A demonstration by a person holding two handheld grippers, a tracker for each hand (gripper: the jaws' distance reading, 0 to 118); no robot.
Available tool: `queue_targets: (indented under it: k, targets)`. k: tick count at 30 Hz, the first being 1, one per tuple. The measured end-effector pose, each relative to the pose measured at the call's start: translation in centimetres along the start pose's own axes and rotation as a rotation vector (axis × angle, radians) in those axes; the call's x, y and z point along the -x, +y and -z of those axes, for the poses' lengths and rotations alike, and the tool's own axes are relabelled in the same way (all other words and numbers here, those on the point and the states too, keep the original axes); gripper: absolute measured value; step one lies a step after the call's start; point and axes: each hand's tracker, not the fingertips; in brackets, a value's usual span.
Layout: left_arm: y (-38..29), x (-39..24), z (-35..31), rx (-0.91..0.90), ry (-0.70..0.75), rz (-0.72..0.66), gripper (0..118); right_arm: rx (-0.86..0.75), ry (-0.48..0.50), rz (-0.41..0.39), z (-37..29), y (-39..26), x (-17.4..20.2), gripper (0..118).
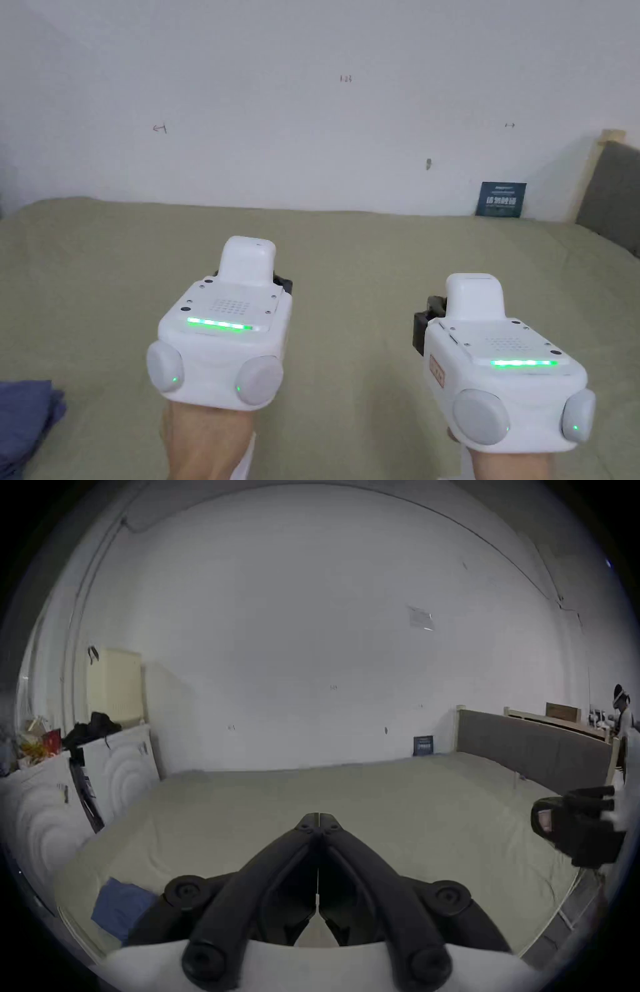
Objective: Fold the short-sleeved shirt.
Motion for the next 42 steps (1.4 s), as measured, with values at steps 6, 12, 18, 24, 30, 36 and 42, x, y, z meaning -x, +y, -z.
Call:
queue_targets:
  k: [6,12,18,24,30,36,42]
  targets:
    - [0.4,0.3,-1.2,-0.036,0.030,0.002,0,-0.066,-0.028,-0.017,-0.3,1.0,-0.9,1]
    - [0.5,1.7,-1.8,-0.034,0.059,-0.001,0,-0.105,-0.010,-0.025,-0.6,1.5,0.4,1]
    - [0.8,2.7,-2.2,-0.042,0.074,-0.008,0,-0.120,-0.001,-0.033,-0.4,2.1,1.4,1]
    - [1.2,3.2,-2.4,-0.046,0.059,-0.019,0,-0.129,-0.004,-0.034,-0.1,2.4,1.4,1]
    - [0.7,3.4,-1.7,-0.036,0.093,-0.027,116,-0.113,-0.016,-0.023,0.3,2.7,1.3,114]
    - [0.4,3.8,-2.5,-0.079,0.114,-0.029,118,-0.151,-0.046,-0.027,-0.3,2.3,1.1,118]
    - [1.2,3.8,-2.4,-0.091,0.121,-0.025,118,-0.159,-0.046,-0.027,-0.2,2.7,1.2,118]
